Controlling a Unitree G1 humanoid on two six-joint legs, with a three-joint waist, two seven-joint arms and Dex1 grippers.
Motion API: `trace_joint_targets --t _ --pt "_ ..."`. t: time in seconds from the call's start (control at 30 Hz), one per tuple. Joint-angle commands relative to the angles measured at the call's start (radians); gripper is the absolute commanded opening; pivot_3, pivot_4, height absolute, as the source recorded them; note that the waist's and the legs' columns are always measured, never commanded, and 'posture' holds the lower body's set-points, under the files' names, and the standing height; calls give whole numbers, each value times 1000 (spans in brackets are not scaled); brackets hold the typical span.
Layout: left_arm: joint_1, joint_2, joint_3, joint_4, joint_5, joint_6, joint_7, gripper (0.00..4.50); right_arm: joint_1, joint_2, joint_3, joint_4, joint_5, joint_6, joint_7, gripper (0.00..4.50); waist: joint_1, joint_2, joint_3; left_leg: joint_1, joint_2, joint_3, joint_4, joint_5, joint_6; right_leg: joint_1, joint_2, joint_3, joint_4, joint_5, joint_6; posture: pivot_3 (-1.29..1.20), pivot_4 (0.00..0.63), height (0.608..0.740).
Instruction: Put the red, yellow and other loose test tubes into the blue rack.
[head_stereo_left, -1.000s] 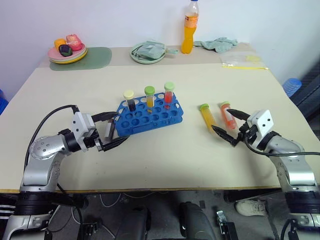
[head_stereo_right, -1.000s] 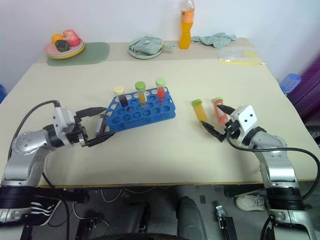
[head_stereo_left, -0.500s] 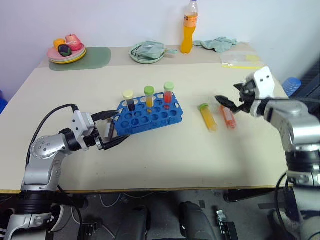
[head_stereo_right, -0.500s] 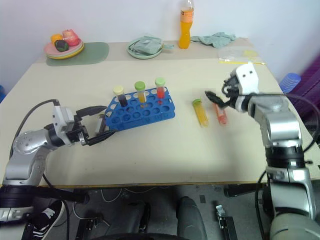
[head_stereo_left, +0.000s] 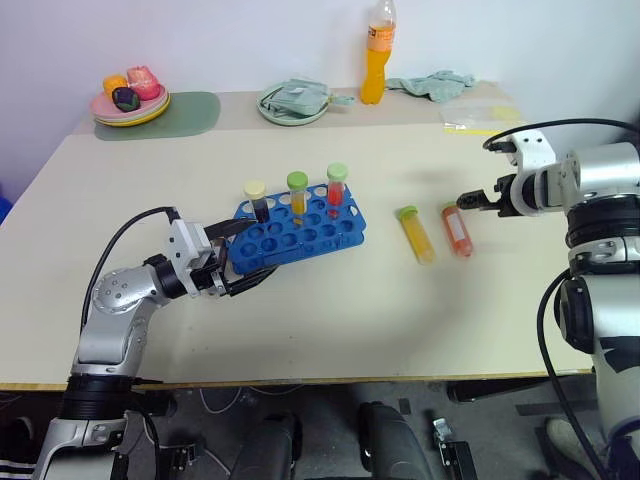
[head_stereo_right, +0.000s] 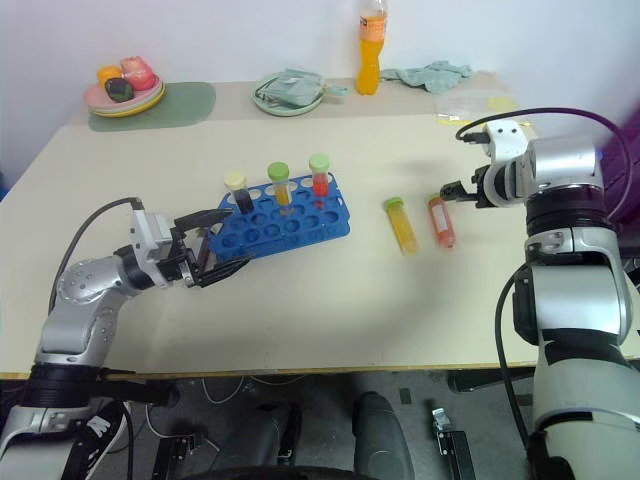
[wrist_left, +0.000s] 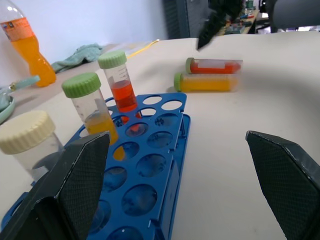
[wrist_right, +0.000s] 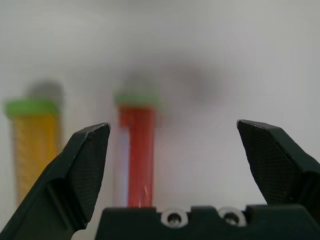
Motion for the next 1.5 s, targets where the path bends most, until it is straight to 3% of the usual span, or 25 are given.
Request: trace_joint_targets --t 0.03,0.33,0.73,1.17,1.27,1.43,1.47,1.5 --pt "23 -6 1 -33 6 -23 11 4471 -81 12 24 3 6 69 45 4500 -3 1 0 -1 0 1 0 0 0 -2 0 1 1 0 0 0 150 740" --pt "47 -13 15 -83 13 -30 45 4471 -77 39 171 52 -40 72 135 4500 8 1 0 -8 0 0 3 3 -6 -8 0 1 3 1 1 0 150 740" --pt "109 0 33 -136 18 -41 107 4471 -46 60 156 96 -85 54 76 4500 5 1 0 -8 0 0 3 4 -6 -8 1 1 3 1 1 0 150 740" --pt "115 6 30 -144 26 -45 130 4471 -51 77 189 85 -100 105 111 4500 7 1 -1 -8 0 0 4 4 -6 -8 1 1 3 1 1 0 150 740" --pt "112 9 32 -142 29 -48 135 4500 -51 85 167 98 -108 86 91 3625 6 1 -1 -8 0 0 4 4 -6 -8 1 1 3 1 1 0 150 740" --pt "112 11 31 -145 27 -47 138 4500 -46 97 149 105 -113 78 74 1142 3 1 -1 -8 0 0 4 4 -6 -8 1 1 3 1 1 0 150 740" --pt "112 12 31 -145 27 -48 138 4500 -44 99 138 101 -114 69 62 850 3 1 -1 -8 0 0 4 4 -6 -8 2 1 3 1 0 0 150 740" --pt "111 12 31 -145 27 -48 138 4500 -44 103 104 101 -106 48 38 851 3 1 -1 -8 0 0 4 4 -6 -8 2 1 3 1 0 0 150 740"
